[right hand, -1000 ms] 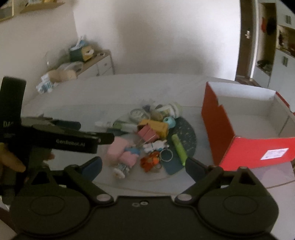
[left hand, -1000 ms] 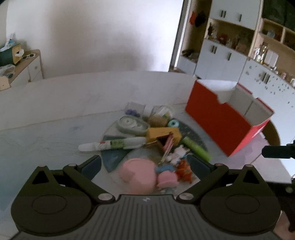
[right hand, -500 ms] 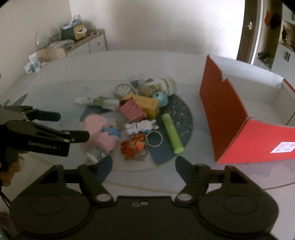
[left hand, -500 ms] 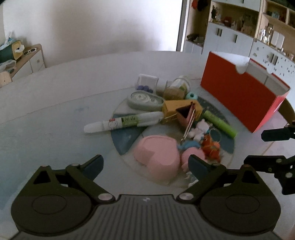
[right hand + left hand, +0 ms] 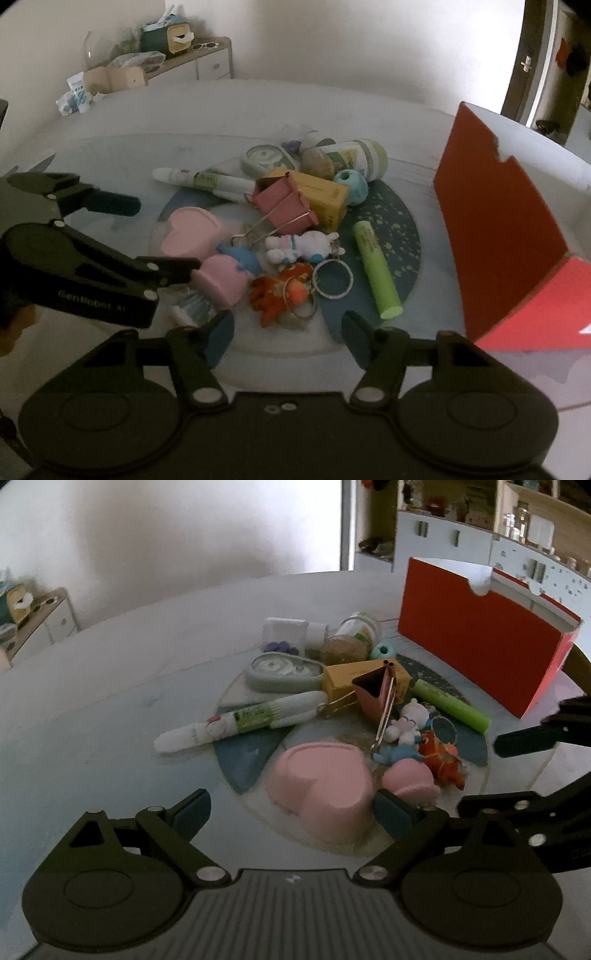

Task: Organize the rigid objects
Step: 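Move left gripper toward pink heart box while right gripper approaches orange figure keychain, then close left gripper on pink heart box while right gripper grasps orange figure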

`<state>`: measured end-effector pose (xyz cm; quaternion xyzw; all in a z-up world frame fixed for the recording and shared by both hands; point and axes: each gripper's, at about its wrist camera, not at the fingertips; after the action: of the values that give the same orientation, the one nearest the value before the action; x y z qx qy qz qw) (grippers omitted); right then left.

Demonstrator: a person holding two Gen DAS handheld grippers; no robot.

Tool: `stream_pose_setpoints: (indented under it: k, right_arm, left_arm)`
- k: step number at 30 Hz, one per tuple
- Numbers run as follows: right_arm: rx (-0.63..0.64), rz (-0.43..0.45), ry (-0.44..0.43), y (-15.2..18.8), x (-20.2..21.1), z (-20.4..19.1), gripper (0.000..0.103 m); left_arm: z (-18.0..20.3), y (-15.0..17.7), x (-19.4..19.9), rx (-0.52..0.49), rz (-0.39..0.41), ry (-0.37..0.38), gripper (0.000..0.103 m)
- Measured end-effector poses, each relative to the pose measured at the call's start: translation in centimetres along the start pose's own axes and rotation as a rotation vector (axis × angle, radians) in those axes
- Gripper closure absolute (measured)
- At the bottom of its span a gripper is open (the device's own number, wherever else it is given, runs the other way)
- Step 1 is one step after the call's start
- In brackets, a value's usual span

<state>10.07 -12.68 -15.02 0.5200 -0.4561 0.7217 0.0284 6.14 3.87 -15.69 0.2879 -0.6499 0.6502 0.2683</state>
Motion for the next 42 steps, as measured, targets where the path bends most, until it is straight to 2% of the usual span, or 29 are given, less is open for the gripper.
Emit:
stream_pose_setpoints:
  k: [3, 7, 10, 13, 15, 23, 34, 35, 36, 42]
  right_arm:
    - [0.016, 0.004, 0.000, -0.2, -0.7, -0.1, 0.044]
    - [0.025, 0.016, -0.021, -0.3, -1.2, 0.0, 0.049]
    - [0.033, 0.023, -0.039, -0.5, -1.4, -0.1, 0.053]
    - [0.040, 0.028, -0.042, -0.6, -1.4, 0.0, 0.063]
    - [0.030, 0.026, -0.048, -0.7, -1.5, 0.1, 0.065]
    - [0.016, 0.035, -0.024, -0.2, -0.3, 0.1, 0.066]
    - [-0.055, 0.068, 0.000, 0.2, 4.3, 1.1, 0.067]
    - [-0.060, 0.069, 0.004, 0.2, 4.6, 1.2, 0.067]
    - [-0.064, 0.069, 0.006, 0.2, 5.0, 1.3, 0.067]
    - [-0.085, 0.077, 0.007, 0.6, 6.4, 1.9, 0.066]
  left_arm:
    - [0.3, -0.2, -0.7, -0.032, 0.012, 0.012, 0.008]
    - [0.0, -0.5, -1.3, -0.026, 0.020, 0.014, 0.009]
    - [-0.2, -0.5, -1.7, -0.024, 0.011, 0.040, 0.026]
    - [-0.3, -0.5, -1.7, -0.025, 0.015, 0.050, 0.029]
    - [-0.3, -0.5, -1.6, -0.031, 0.016, 0.058, 0.032]
    - [-0.8, -0.6, -1.4, -0.005, 0.016, 0.078, 0.033]
    - [-1.3, -1.1, 1.1, 0.078, 0.043, 0.100, 0.036]
    - [-1.2, -1.2, 1.3, 0.082, 0.046, 0.103, 0.046]
    - [-1.2, -1.3, 1.5, 0.083, 0.048, 0.108, 0.061]
    - [-0.8, -1.0, 0.9, 0.062, -0.002, 0.084, 0.061]
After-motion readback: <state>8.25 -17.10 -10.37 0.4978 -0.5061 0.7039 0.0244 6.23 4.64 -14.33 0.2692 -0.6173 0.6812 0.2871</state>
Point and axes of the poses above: each gripper's, at about its wrist camera, not at the fingertips, and x roughly against the way its jaws point, z to its right, y to its underside, and after that the axes turned 3 degrees about y, right-handed
